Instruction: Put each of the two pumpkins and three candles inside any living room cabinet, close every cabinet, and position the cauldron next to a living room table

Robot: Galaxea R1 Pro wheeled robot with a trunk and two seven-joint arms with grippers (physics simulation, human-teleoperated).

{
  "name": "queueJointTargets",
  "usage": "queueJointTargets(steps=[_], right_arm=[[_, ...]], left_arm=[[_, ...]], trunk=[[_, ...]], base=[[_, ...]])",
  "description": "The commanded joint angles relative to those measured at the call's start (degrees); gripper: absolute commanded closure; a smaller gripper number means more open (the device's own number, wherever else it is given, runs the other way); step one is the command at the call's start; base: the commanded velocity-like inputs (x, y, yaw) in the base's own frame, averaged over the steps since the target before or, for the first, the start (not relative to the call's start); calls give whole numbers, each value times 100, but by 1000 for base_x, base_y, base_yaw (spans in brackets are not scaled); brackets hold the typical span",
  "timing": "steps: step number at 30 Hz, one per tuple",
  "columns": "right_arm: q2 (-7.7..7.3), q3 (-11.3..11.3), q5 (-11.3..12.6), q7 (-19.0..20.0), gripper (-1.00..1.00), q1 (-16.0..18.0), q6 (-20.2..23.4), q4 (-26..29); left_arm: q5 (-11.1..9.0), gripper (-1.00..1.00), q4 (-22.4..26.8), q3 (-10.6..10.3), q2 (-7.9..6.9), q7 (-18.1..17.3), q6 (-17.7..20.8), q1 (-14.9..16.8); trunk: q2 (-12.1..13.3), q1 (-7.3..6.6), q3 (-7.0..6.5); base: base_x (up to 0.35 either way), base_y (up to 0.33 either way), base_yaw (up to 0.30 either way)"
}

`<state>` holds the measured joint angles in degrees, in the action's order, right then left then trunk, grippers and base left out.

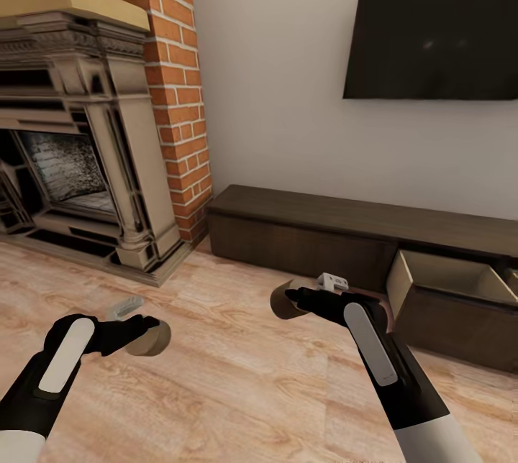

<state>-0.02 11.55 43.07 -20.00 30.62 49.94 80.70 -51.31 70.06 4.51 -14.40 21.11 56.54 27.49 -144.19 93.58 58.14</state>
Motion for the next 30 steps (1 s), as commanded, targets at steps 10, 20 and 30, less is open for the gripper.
queueJointTargets(steps=[10, 20, 30], right_arm=[[-10, -1, 61, 389, 100, 6, 6, -64], [-4, -4, 61, 443, 100, 6, -2, -71], [-21, -4, 61, 444, 100, 6, -2, -63]], left_arm=[[-63, 100, 0, -2, 6, 45, 15, 2], [-57, 100, -3, -11, 14, 42, 15, 2], [-48, 100, -1, -20, 19, 42, 15, 2]], trunk=[[-3, -1, -45], [-3, -1, -89], [-3, -1, -130]], base=[[0, 0, -262], [0, 0, -271], [0, 0, -273]])
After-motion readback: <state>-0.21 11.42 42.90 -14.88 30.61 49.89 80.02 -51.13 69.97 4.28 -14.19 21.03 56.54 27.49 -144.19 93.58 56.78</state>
